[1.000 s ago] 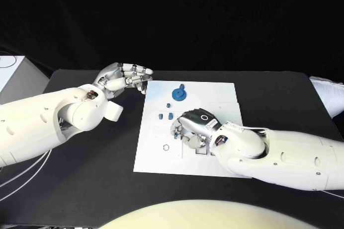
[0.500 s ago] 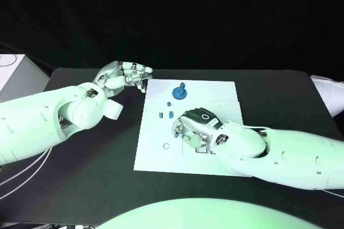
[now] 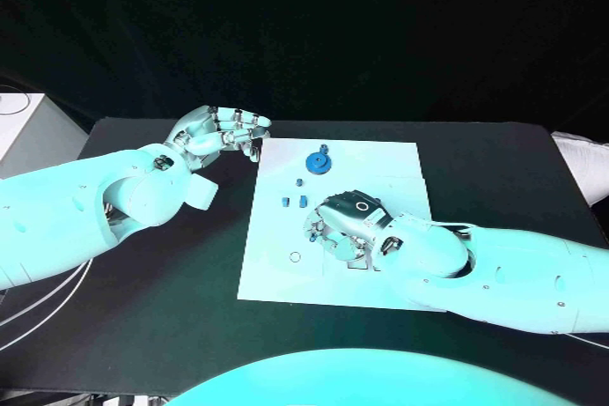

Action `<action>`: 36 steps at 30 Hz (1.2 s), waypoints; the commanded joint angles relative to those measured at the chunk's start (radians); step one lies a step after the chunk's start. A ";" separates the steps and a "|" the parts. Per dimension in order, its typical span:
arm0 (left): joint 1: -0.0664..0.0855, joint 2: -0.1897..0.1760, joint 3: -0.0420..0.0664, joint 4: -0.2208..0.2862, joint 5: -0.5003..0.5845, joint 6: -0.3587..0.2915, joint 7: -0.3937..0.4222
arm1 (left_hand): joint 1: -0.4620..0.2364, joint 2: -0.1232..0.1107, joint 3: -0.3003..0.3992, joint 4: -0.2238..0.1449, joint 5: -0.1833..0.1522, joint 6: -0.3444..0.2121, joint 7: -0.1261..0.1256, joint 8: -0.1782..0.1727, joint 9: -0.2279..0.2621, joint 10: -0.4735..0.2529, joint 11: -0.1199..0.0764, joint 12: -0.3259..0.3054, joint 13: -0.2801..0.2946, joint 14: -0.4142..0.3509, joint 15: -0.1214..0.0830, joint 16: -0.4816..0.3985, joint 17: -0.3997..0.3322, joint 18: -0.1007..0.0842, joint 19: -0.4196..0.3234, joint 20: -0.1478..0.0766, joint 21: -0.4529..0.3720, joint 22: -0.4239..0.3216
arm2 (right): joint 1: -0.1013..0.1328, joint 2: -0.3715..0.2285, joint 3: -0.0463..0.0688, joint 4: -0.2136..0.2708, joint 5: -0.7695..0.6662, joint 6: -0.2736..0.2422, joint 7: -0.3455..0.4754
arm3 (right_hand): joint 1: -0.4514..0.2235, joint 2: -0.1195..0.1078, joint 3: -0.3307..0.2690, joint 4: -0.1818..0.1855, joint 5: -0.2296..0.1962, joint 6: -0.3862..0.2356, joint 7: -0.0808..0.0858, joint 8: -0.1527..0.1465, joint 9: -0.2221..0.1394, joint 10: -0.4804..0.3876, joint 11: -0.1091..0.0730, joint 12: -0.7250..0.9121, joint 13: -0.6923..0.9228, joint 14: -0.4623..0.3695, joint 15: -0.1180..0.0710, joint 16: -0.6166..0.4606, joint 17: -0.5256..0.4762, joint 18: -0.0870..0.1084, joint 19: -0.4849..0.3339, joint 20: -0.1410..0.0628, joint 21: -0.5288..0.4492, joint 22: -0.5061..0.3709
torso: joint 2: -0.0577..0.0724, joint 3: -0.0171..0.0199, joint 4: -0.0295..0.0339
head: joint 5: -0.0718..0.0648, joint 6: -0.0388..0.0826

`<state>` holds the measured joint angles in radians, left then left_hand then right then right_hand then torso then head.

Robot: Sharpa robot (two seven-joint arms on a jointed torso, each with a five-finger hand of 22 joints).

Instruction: Assemble the parts on the task board

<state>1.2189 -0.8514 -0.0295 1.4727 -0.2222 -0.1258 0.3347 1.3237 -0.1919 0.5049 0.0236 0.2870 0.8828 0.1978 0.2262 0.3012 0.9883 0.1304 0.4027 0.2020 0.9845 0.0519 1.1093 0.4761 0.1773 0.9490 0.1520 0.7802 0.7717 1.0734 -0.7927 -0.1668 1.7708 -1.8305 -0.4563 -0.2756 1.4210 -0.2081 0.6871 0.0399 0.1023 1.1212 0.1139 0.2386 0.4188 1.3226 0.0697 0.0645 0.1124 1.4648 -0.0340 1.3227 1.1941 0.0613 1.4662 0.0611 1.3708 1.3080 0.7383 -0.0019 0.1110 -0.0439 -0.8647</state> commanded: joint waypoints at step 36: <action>0.000 0.006 0.000 -0.003 0.014 0.009 -0.004 | 0.000 0.008 -0.010 0.011 -0.007 -0.008 0.002 0.000 -0.001 -0.010 0.000 0.001 -0.002 -0.002 0.007 -0.006 -0.003 0.006 0.007 0.001 -0.014 -0.007 | 0.001 -0.033 -0.003 0.005 0.081 -0.094 0.096 | -0.074 -0.074 -0.148 0.004 0.056 -0.172 0.043 -0.105 -0.031 -0.239 0.028 0.024 -0.045 -0.001 0.042 -0.069 -0.163 0.037 -0.051 0.043 -0.247 -0.102 | -0.002 0.0011 -0.0022 | -0.019 0.011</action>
<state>1.2187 -0.8473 -0.0297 1.4690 -0.2187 -0.1257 0.3273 1.3238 -0.1920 0.4967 0.0318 0.2871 0.8828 0.1978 0.2262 0.3012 0.9883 0.1304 0.4027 0.2010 0.9845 0.0519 1.1093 0.4745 0.1772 0.9489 0.1520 0.7696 0.7663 1.0721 -0.8214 -0.1704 1.7693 -1.7620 -0.5142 -0.1955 1.3415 -0.2826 0.5448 0.0441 0.1570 0.9576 0.1567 0.1389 0.3886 1.0907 0.0994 0.0831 0.0673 1.4683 0.0019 1.2568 1.0320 0.0773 1.4212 0.1023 1.1248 1.2060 0.7373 -0.0015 0.1096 -0.0569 -0.8574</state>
